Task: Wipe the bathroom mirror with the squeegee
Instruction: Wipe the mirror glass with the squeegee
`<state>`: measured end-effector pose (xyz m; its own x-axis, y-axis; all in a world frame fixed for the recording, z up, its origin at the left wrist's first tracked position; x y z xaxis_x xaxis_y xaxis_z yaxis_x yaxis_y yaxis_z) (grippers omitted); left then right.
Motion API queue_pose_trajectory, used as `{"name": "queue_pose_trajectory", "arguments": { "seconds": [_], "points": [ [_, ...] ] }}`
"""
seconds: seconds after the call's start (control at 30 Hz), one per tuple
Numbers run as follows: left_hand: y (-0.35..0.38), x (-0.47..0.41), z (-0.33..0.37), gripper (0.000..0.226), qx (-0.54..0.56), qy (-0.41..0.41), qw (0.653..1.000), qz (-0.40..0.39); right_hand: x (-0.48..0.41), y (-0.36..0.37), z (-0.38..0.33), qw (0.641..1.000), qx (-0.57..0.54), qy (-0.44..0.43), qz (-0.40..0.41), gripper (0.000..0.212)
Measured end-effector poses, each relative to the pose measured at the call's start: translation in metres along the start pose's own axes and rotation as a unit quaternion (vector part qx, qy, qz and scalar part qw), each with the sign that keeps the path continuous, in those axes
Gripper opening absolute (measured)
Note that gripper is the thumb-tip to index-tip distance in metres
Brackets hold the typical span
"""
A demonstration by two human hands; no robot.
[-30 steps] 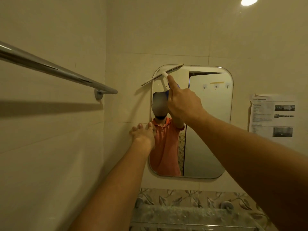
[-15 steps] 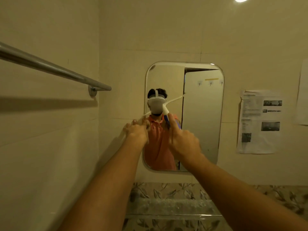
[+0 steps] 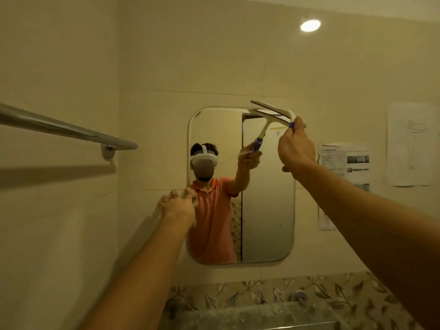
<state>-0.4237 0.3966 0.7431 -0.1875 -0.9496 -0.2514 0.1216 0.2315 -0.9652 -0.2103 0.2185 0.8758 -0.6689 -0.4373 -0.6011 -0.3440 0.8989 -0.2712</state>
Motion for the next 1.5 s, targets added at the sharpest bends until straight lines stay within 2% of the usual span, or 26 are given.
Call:
{"name": "queue_pose_trajectory", "arguments": {
  "seconds": [0.1, 0.33, 0.53, 1.0, 1.17, 1.3, 1.5],
  "points": [
    [0.003, -0.006, 0.004, 0.110, -0.012, 0.007, 1.000, 0.003, -0.014, -0.010, -0.003, 1.000, 0.000, 0.019, 0.005, 0.054],
    [0.000, -0.007, 0.007, 0.108, -0.028, 0.021, 0.999, 0.023, -0.021, 0.009, -0.009, 0.996, 0.088, -0.014, 0.018, 0.059],
    [-0.002, -0.007, 0.009, 0.103, -0.041, 0.021, 0.999, 0.026, -0.017, 0.021, -0.003, 0.995, 0.096, -0.009, 0.021, 0.066],
    [-0.001, -0.003, 0.005, 0.104, -0.031, 0.030, 0.999, 0.004, 0.071, 0.055, 0.048, 0.993, 0.115, 0.015, -0.033, 0.061],
    [-0.007, 0.003, 0.007, 0.105, -0.038, 0.031, 0.999, -0.003, 0.071, 0.046, 0.050, 0.993, 0.114, -0.007, -0.031, 0.057],
    [-0.009, 0.003, 0.009, 0.103, -0.042, 0.019, 0.999, -0.016, 0.041, 0.015, 0.026, 0.996, 0.069, -0.061, 0.002, 0.052],
    [-0.004, -0.001, 0.007, 0.105, -0.031, 0.018, 0.999, 0.011, 0.000, 0.006, -0.026, 0.983, 0.134, -0.128, 0.007, 0.053]
  ]
}}
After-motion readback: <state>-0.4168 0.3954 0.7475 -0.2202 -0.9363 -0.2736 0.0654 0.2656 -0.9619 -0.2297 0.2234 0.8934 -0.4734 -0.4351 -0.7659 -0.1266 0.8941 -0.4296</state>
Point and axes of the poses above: each hand's wrist, its own x-axis away from the middle knuckle, its own y-axis out of the palm, z = x × y, the point moved 4 cm from there along -x, towards the middle knuckle, and after that the axes turned 4 degrees about x, right-handed, at the moved point
